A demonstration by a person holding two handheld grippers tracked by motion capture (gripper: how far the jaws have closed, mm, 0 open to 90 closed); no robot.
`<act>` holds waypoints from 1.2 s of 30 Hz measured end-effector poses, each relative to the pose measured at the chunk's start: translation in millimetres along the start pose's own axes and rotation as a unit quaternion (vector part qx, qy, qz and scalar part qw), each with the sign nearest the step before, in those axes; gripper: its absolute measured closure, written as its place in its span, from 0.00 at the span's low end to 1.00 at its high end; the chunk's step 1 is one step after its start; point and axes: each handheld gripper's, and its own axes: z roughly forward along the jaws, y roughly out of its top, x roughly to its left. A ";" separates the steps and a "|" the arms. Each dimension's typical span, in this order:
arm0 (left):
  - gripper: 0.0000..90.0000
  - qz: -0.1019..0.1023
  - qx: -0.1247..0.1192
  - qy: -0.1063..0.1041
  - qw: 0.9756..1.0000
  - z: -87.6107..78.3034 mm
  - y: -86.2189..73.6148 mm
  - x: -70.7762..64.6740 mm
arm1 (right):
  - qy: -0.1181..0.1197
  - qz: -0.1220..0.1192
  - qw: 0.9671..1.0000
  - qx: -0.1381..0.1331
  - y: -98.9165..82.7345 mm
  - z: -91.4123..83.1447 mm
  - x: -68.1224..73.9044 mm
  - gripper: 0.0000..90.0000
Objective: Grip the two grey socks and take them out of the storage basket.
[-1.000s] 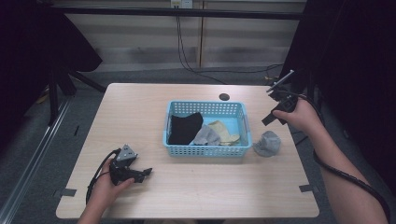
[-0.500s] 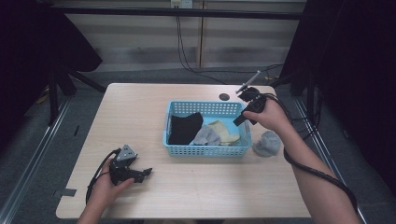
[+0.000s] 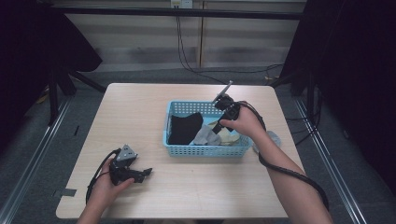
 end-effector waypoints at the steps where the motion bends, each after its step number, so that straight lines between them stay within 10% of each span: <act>1: 0.16 -0.001 0.000 0.000 1.000 0.1 0.0 -0.1 | -0.001 0.003 1.000 -0.001 1.2 3.5 1.0 0.53; 23: 0.16 0.003 0.002 0.000 1.000 -0.1 0.1 0.3 | 0.017 0.032 0.999 -0.031 12.5 49.6 5.6 0.32; 36: 0.16 0.003 0.002 0.000 1.000 -0.1 0.1 0.3 | 0.024 0.003 1.000 0.007 14.5 50.3 15.9 0.89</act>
